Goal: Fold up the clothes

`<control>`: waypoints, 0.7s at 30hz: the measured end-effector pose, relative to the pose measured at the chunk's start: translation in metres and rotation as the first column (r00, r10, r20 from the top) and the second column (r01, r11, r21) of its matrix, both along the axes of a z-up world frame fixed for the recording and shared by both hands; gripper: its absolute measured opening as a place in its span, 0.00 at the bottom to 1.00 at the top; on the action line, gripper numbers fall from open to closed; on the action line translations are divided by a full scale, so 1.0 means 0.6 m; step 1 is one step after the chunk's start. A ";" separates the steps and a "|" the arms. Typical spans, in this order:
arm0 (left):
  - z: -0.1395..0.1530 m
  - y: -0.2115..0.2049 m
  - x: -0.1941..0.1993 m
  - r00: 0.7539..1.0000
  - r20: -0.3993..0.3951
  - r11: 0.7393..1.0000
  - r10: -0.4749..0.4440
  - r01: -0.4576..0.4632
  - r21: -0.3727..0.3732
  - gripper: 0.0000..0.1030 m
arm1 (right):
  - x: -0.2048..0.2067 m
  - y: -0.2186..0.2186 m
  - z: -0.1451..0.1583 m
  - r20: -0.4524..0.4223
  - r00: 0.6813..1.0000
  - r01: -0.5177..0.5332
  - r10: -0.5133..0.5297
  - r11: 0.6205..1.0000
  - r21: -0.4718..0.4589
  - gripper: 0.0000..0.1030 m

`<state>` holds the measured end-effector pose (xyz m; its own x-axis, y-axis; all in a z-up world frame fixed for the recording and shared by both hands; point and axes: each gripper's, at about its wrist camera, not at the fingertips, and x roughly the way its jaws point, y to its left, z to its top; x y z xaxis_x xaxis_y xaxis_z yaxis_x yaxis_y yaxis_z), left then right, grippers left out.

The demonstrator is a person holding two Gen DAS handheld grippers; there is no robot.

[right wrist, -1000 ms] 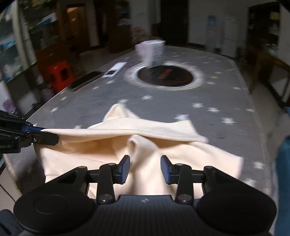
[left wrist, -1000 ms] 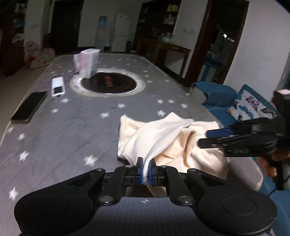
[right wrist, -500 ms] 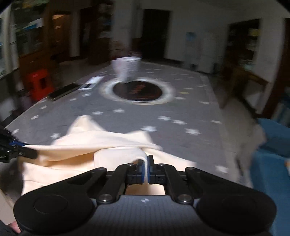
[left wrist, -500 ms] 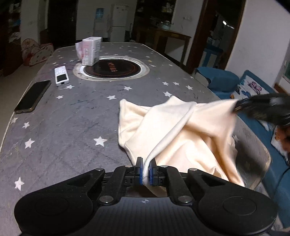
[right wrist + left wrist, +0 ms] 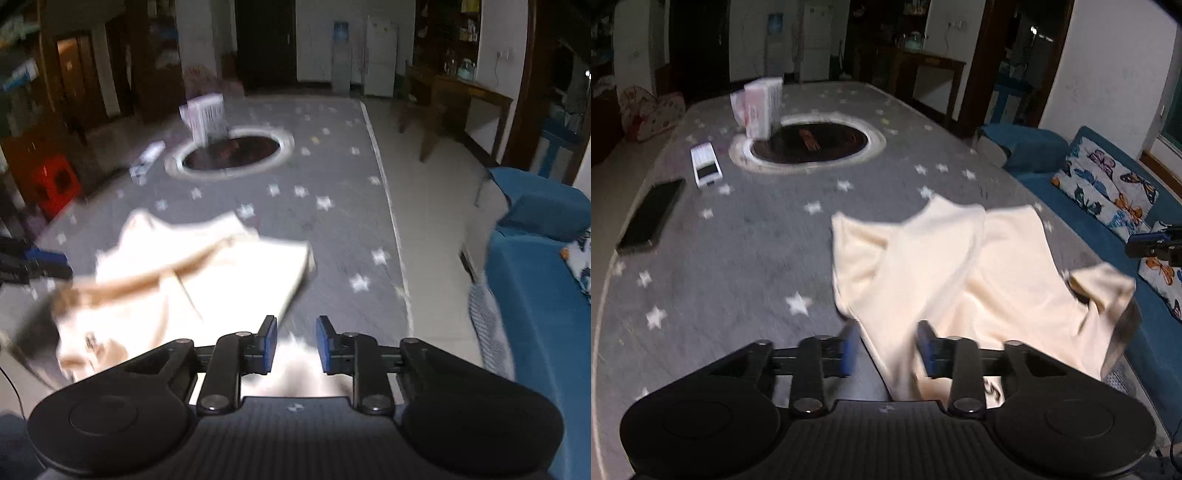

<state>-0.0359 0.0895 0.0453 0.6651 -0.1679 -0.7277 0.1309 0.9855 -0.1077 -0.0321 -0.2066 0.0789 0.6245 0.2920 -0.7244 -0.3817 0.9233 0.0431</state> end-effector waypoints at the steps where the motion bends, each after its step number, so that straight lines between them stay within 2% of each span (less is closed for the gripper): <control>1: 0.003 0.003 0.007 1.000 0.003 1.000 0.012 -0.012 0.005 0.40 | 0.012 0.002 0.002 0.002 1.000 0.001 -0.001 1.000 0.017 0.25; 4: 0.009 0.013 0.032 0.999 0.009 0.999 0.050 -0.050 0.012 0.41 | 0.051 0.012 -0.005 -0.008 1.000 0.005 -0.005 0.999 0.046 0.26; 11: 0.007 0.030 0.135 0.991 0.017 0.991 0.132 -0.131 -0.020 0.51 | 0.159 0.025 -0.062 -0.081 0.994 0.081 -0.070 0.987 0.139 0.27; 15: -0.019 0.040 0.204 0.986 -0.040 0.984 0.163 -0.165 -0.069 0.52 | 0.209 0.019 -0.093 -0.157 0.982 0.133 -0.102 0.970 0.202 0.27; 21: -0.068 0.035 0.276 0.981 -0.126 0.986 0.146 -0.155 -0.064 0.50 | 0.258 0.017 -0.134 -0.254 0.961 0.175 -0.109 0.951 0.256 0.28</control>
